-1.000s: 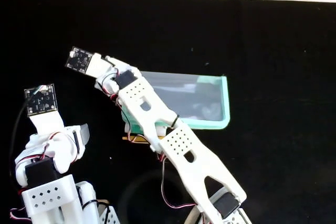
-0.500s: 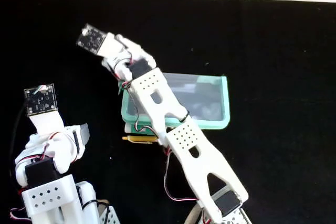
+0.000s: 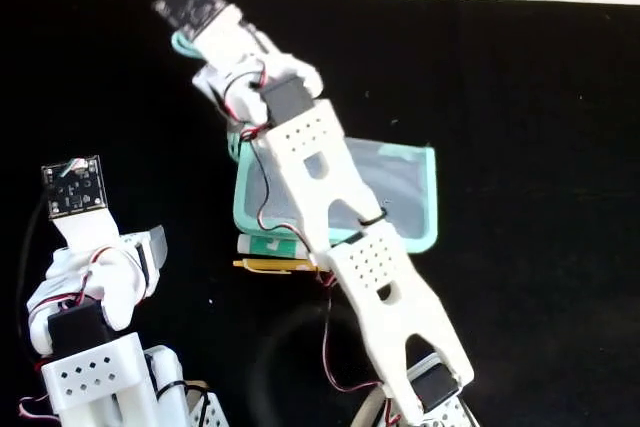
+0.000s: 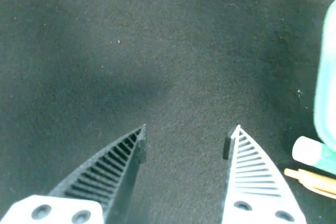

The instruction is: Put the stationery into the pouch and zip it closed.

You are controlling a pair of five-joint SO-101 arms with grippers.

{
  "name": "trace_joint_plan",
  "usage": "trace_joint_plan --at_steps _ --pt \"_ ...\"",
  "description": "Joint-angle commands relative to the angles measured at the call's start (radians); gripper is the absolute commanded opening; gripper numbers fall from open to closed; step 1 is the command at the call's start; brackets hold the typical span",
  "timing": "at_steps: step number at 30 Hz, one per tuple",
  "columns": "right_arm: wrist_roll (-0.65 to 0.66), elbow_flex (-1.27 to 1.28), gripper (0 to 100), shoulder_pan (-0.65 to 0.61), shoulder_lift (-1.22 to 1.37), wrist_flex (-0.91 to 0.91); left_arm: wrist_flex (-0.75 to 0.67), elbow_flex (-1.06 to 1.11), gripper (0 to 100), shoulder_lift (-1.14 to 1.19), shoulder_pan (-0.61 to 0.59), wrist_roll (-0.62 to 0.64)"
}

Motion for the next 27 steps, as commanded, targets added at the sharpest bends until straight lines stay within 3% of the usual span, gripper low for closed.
trace_joint_plan --at_steps 1,14,21,27 --pt "-0.051 -0.124 0.5 0.013 -0.173 0.085 -0.020 -0.041 26 -0.005 -0.002 -0.006" --pt "-0.169 -0.122 0.5 0.010 -0.501 0.343 -0.014 -0.147 26 0.001 0.005 0.000" --pt "-0.181 -0.120 0.5 0.015 -0.633 0.433 -0.011 -0.206 26 0.004 0.151 0.002" --pt "-0.178 -0.119 0.5 0.015 -0.717 0.438 -0.011 -0.283 26 0.005 0.206 0.002"
